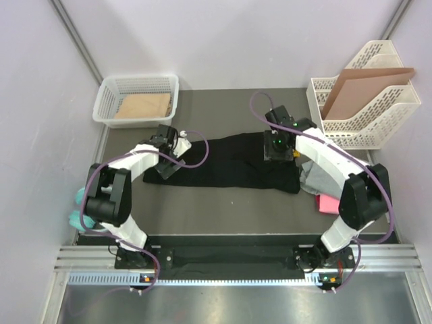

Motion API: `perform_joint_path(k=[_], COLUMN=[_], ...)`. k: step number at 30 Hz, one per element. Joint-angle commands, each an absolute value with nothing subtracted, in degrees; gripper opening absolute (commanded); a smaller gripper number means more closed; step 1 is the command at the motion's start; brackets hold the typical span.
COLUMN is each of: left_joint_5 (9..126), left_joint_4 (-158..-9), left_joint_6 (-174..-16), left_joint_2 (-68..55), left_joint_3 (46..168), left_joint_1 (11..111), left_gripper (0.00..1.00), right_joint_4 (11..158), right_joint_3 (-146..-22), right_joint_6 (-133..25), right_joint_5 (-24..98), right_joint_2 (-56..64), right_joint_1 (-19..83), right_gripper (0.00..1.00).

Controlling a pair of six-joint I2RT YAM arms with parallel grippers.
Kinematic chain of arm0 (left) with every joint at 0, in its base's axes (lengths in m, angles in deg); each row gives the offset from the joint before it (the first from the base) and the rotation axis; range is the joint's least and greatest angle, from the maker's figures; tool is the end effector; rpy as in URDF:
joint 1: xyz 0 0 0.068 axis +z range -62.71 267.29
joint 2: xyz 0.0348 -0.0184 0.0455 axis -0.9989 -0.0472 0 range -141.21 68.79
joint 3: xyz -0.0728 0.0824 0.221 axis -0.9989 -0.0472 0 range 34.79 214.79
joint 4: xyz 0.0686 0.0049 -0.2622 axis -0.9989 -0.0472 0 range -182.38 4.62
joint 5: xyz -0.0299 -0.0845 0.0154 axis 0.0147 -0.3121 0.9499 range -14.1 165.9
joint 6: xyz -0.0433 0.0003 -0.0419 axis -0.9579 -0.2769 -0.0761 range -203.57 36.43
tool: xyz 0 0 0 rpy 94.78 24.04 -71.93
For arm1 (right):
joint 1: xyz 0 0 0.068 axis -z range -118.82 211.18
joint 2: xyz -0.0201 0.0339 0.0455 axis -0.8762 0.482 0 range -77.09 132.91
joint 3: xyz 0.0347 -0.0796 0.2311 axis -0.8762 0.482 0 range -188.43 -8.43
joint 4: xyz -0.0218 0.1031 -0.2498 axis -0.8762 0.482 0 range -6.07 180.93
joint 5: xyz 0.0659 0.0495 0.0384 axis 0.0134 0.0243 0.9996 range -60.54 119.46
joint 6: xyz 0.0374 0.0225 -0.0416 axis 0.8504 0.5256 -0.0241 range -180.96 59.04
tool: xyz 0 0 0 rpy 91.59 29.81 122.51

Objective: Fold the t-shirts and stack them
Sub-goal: Fold the other side of the tshirt into a rectangle

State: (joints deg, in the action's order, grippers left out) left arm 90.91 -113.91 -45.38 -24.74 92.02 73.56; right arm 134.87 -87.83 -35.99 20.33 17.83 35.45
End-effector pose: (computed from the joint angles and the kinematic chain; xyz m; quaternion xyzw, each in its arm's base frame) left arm 0.3191 -0.0661 0.1413 0.3981 0.8824 0.1703 0.1841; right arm 0.3178 0.1455 0.2310 0.0097 0.9759 0.0167 0.2171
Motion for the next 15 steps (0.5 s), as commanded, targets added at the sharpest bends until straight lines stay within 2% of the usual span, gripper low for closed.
perform_joint_path(k=[1, 15], left_joint_5=[92.7, 95.8], left_joint_4=[-109.5, -105.9], left_joint_6=[-48.4, -47.7], left_joint_2=[-29.5, -31.2], left_joint_3=[97.6, 91.8], left_joint_1=[74.5, 75.3], left_gripper=[0.97, 0.96], right_joint_4=[129.2, 124.3], right_joint_3=[-83.0, -83.0], right_joint_6=[-34.0, -33.3], right_joint_5=[25.5, 28.8], right_joint_2=[14.8, 24.1], right_joint_1=[33.0, 30.0], right_gripper=[0.47, 0.4])
